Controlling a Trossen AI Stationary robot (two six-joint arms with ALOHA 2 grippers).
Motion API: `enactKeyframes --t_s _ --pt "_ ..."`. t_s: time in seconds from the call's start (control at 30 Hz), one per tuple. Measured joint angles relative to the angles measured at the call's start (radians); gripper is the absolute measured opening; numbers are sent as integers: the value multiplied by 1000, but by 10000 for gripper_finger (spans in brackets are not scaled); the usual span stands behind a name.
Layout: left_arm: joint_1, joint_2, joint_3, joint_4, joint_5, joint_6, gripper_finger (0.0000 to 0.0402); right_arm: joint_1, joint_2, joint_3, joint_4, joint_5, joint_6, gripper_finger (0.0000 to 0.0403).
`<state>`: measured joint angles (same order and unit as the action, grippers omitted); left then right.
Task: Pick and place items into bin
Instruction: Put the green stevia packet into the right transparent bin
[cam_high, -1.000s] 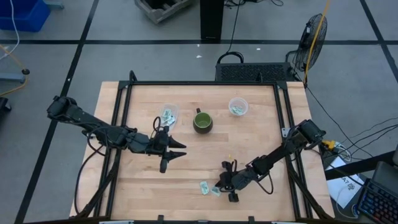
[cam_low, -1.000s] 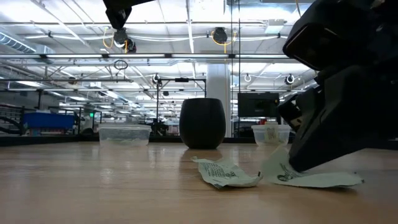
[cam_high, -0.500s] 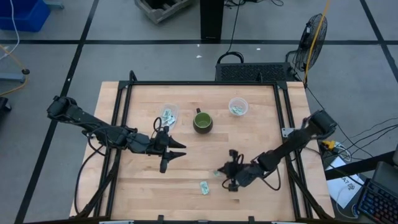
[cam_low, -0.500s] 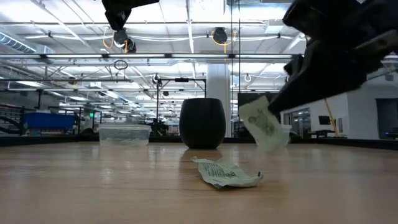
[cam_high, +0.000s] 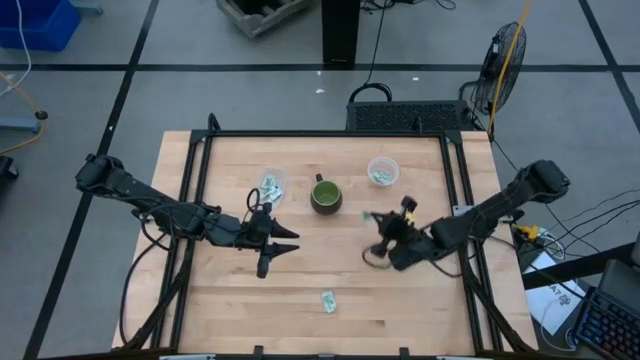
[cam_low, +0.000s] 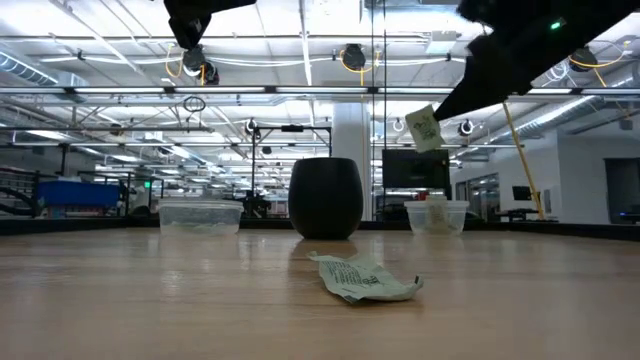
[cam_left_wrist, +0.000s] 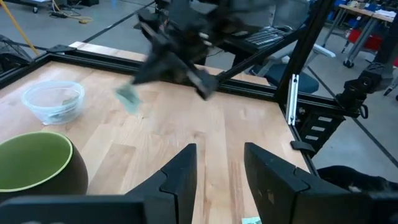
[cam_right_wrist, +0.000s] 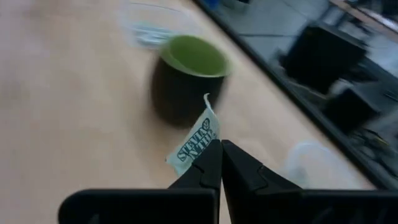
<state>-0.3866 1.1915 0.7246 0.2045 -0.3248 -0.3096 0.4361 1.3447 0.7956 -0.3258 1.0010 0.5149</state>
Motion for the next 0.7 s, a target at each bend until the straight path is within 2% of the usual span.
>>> enactKeyframes --t_s 0.37,0.53,0.7 --pt "-1 67 1 3 9 -35 138 -369 -15 0 -131 -18 -15 0" --pt "-1 84 1 1 9 -54 138 -529 -15 0 -121 -148 -79 0" --pt "0 99 0 10 9 -78 138 -636 -6 -17 -67 -242 -151 0"
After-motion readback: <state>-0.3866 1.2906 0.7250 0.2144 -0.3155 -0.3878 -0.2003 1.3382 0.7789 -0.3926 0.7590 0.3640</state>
